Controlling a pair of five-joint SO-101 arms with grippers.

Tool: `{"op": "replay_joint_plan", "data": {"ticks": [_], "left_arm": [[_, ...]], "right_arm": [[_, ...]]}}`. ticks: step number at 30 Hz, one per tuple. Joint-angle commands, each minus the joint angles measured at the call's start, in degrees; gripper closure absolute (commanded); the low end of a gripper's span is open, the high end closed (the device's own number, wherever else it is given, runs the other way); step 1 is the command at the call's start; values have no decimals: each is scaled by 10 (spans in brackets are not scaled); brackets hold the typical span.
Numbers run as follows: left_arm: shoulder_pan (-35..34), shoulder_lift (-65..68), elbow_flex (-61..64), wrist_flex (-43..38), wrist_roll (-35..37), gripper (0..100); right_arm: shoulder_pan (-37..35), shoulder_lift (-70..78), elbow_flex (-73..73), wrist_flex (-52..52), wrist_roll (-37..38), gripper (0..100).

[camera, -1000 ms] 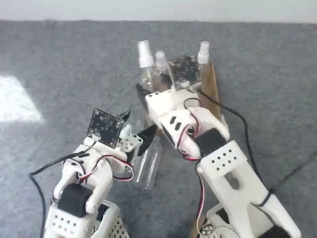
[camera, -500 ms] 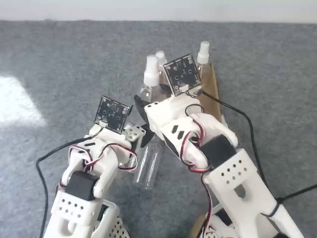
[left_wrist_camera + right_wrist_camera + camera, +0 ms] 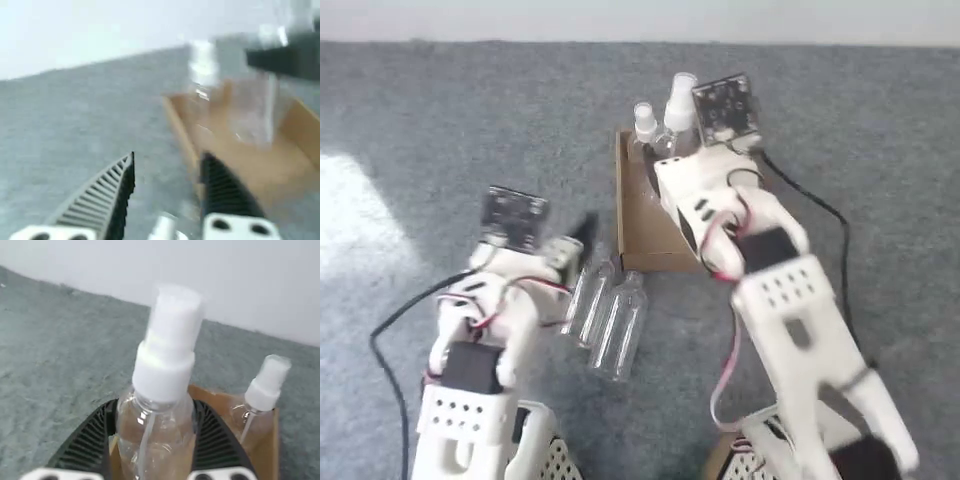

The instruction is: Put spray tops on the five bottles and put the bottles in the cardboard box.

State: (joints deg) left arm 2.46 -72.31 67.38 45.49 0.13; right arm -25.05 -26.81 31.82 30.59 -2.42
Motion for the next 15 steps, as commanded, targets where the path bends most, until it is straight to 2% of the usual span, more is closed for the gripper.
{"op": "replay_joint_plan", "data": {"ticks": [1,3,15], "left_arm": [[-94,5,-6,-47,57,998],[-115,5,-7,-48,74,986],[-116,4,-8,-48,75,988]], "right_arm": [[9,95,-26,-108,9,993],[10,135,-26,-147,9,993],[32,229,2,-248,11,993]]}}
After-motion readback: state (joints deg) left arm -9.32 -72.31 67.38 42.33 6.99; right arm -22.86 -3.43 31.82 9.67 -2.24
